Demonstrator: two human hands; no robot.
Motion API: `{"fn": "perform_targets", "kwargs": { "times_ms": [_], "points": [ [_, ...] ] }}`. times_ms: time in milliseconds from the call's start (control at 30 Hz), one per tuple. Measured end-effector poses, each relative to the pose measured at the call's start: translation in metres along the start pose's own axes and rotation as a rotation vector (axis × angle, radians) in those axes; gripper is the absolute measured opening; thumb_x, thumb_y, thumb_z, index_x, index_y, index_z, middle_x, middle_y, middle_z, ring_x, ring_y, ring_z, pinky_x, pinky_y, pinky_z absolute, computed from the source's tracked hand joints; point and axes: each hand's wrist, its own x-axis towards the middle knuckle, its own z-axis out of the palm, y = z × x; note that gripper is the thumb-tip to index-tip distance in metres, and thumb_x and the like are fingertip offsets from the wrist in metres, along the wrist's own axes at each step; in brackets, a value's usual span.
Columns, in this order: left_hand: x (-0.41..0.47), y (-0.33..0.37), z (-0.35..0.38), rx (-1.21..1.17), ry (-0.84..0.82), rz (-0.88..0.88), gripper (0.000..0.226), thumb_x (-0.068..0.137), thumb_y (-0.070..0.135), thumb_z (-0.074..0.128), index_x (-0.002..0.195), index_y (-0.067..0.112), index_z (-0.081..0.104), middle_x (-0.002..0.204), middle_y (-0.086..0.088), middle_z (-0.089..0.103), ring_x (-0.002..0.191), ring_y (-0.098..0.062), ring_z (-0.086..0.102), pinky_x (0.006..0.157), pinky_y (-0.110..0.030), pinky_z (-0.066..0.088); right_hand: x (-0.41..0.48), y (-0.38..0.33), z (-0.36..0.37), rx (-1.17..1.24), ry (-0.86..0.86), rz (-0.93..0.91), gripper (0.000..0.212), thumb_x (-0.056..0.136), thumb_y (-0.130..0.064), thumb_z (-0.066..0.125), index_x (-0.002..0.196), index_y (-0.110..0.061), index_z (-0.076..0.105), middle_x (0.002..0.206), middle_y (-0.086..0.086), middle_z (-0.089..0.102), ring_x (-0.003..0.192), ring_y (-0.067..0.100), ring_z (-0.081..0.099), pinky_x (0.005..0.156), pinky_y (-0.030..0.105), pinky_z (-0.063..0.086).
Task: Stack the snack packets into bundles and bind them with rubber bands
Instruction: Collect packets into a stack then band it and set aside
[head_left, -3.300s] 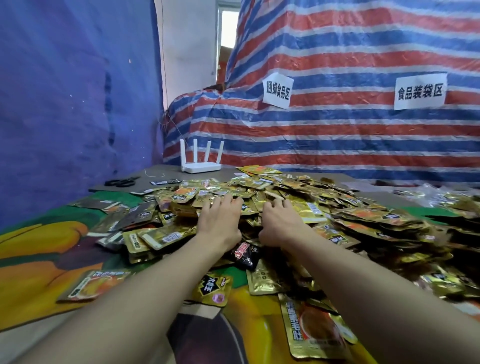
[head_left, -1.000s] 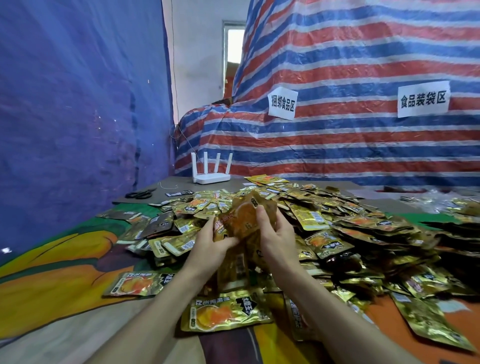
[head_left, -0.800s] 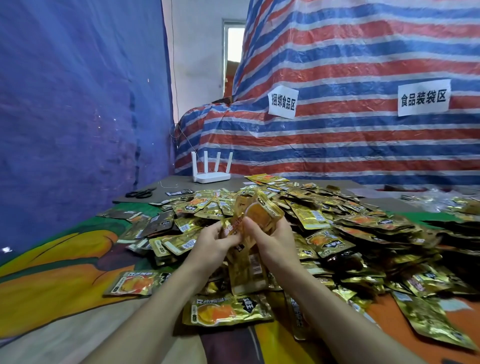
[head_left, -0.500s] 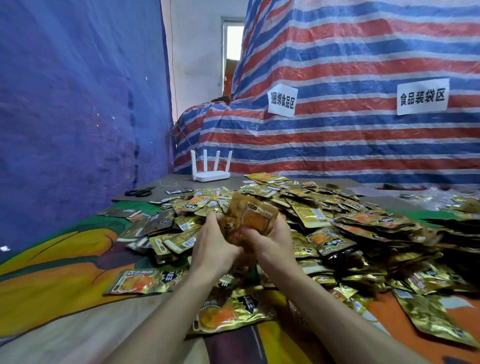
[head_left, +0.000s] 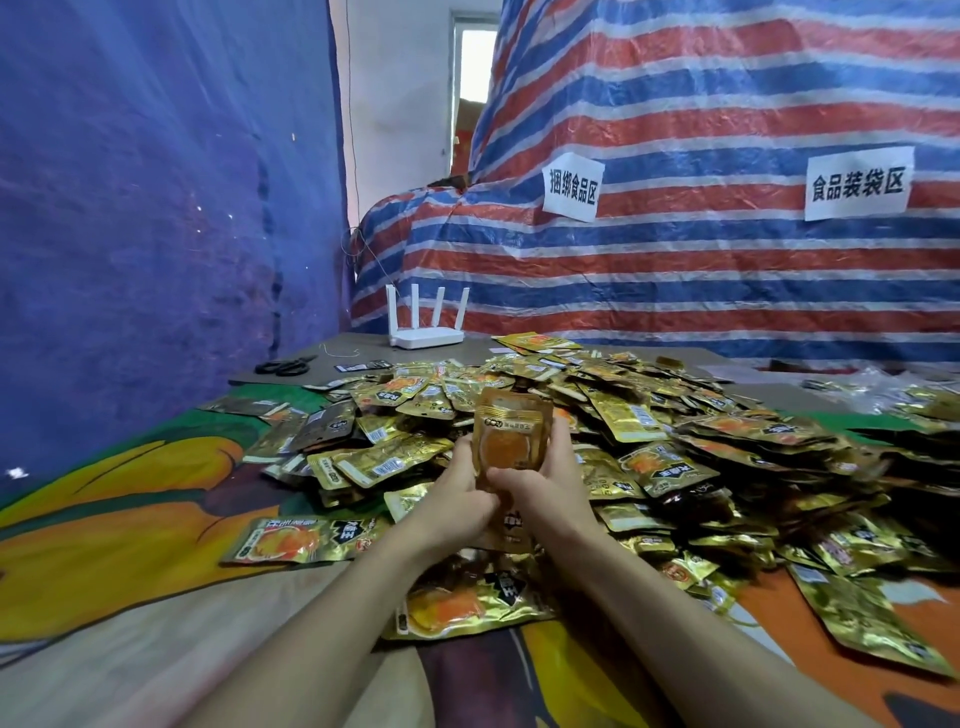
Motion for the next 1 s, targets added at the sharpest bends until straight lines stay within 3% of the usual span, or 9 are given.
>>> {"fn": "perform_targets", "kwargs": {
  "times_ms": [33,100,233,333,533,667,833,933,1000],
  "points": [
    [0.000,-0.001,-0.005,-0.035,-0.005,0.008,0.059,0.090,-0.006,0.052,0.140,0.024,0.040,0.105,-0.007,0.063,0.086,-0.017,0.066,0.065,-0.026,0.057,0.000,0.001,0.000,0.006,-0.018,0.011,0.060,0.078,0.020,0.062,0.112,-0.027,0.048,0.111,0.013,0.067,0.096,0.018,0.071,0.085,0.040,0.061],
    [-0.001,-0.001,-0.012,-0.146,0.012,0.027,0.056,0.086,-0.014,0.049,0.132,0.017,0.053,0.095,-0.008,0.067,0.072,-0.013,0.067,0.057,-0.026,0.054,-0.001,0.001,-0.001,0.020,-0.039,0.013,0.062,0.078,0.020,0.063,0.113,-0.028,0.048,0.113,0.016,0.067,0.101,0.028,0.071,0.086,0.051,0.060],
    [0.003,0.002,-0.016,-0.431,0.198,0.084,0.044,0.094,-0.010,0.043,0.117,0.015,0.071,0.100,-0.006,0.075,0.093,-0.022,0.069,0.067,-0.028,0.054,0.001,-0.001,-0.004,0.135,-0.013,0.009,0.059,0.081,0.020,0.062,0.121,-0.023,0.050,0.113,0.017,0.068,0.101,0.030,0.071,0.081,0.052,0.061],
    [0.004,0.000,-0.020,-0.371,0.308,0.224,0.031,0.095,-0.001,0.063,0.104,0.025,0.077,0.100,-0.003,0.076,0.094,-0.019,0.073,0.072,-0.029,0.059,0.004,-0.002,-0.008,0.248,0.039,0.036,0.057,0.084,0.019,0.060,0.126,-0.017,0.050,0.114,0.017,0.068,0.100,0.029,0.072,0.075,0.044,0.063],
    [0.003,0.003,-0.014,-0.123,0.375,0.384,0.022,0.091,0.006,0.071,0.091,0.028,0.069,0.093,0.002,0.071,0.083,-0.007,0.069,0.065,-0.024,0.057,0.004,0.000,-0.008,0.272,0.037,0.019,0.056,0.086,0.018,0.058,0.129,-0.017,0.050,0.109,0.011,0.071,0.093,0.020,0.074,0.066,0.030,0.059],
    [0.001,0.004,-0.016,-0.010,0.381,0.415,0.022,0.093,0.005,0.068,0.086,0.025,0.066,0.090,0.004,0.069,0.086,-0.013,0.068,0.070,-0.029,0.060,0.005,-0.002,-0.009,0.200,0.015,-0.006,0.054,0.084,0.018,0.059,0.123,-0.019,0.054,0.106,0.007,0.072,0.096,0.022,0.072,0.071,0.030,0.059],
    [-0.001,0.005,-0.017,0.076,0.362,0.444,0.020,0.091,0.009,0.072,0.089,0.028,0.065,0.089,0.008,0.068,0.083,-0.006,0.067,0.068,-0.018,0.056,0.003,-0.006,-0.012,0.154,-0.020,-0.048,0.054,0.080,0.017,0.060,0.116,-0.022,0.057,0.099,0.002,0.073,0.090,0.017,0.072,0.068,0.029,0.059],
    [-0.003,0.009,-0.009,0.092,0.460,0.441,0.021,0.096,0.008,0.065,0.085,0.026,0.061,0.083,0.005,0.065,0.074,-0.015,0.064,0.062,-0.030,0.057,0.001,-0.008,-0.010,0.114,-0.008,-0.079,0.052,0.078,0.013,0.064,0.117,-0.021,0.056,0.104,0.009,0.070,0.090,0.018,0.071,0.067,0.025,0.057],
    [-0.004,0.012,-0.003,0.101,0.528,0.479,0.020,0.098,0.008,0.061,0.087,0.024,0.056,0.082,0.004,0.062,0.068,-0.011,0.060,0.059,-0.030,0.052,0.002,-0.008,-0.009,0.107,0.015,-0.091,0.055,0.078,0.014,0.064,0.120,-0.019,0.055,0.106,0.012,0.069,0.092,0.020,0.070,0.068,0.024,0.056]
  ]
}}
